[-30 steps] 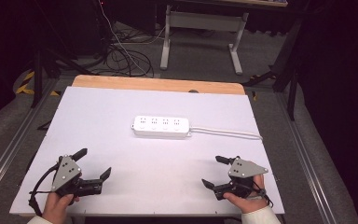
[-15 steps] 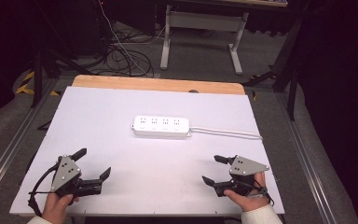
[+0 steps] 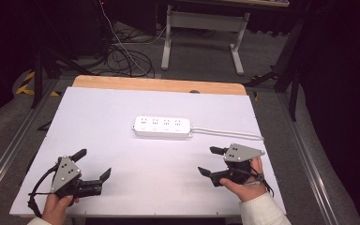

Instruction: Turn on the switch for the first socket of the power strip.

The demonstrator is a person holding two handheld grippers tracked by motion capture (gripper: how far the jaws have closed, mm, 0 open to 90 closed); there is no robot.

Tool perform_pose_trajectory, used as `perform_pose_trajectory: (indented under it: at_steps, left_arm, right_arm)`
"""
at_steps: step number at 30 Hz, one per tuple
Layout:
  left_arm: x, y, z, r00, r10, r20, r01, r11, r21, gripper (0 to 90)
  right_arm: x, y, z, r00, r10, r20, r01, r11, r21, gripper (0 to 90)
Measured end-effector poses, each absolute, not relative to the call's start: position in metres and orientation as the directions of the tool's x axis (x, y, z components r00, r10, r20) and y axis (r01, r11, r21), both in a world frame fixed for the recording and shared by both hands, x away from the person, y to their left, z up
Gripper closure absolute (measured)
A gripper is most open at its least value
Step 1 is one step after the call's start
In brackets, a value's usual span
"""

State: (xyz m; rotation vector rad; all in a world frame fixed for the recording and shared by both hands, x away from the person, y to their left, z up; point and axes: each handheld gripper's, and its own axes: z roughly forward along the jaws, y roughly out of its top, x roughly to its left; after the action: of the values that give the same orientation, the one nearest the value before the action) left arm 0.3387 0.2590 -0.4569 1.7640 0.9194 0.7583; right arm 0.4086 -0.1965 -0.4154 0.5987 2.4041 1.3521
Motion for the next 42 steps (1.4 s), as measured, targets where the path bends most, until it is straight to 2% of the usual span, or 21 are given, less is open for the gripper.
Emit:
perform_pose_trajectory:
  at_steps: [21, 25, 42]
  left_arm:
    - [0.338, 0.259, -0.457, 0.524, 0.847, 0.087, 0.244, -0.247, 0.938, 2.3]
    - [0.338, 0.259, -0.456, 0.525, 0.847, 0.088, 0.243, -0.248, 0.938, 2.3]
    - [0.338, 0.259, -0.456, 0.528, 0.845, 0.084, 0.241, -0.244, 0.939, 2.3]
  right_arm:
    - [0.433, -0.162, -0.386, -0.878, 0.469, -0.099, 0.175, 0.505, 0.845, 24.6]
    - [0.440, -0.158, -0.383, -0.883, 0.464, -0.073, 0.183, 0.482, 0.857, 25.3]
    - [0.467, -0.142, -0.377, -0.872, 0.481, -0.094, 0.185, 0.501, 0.845, 25.9]
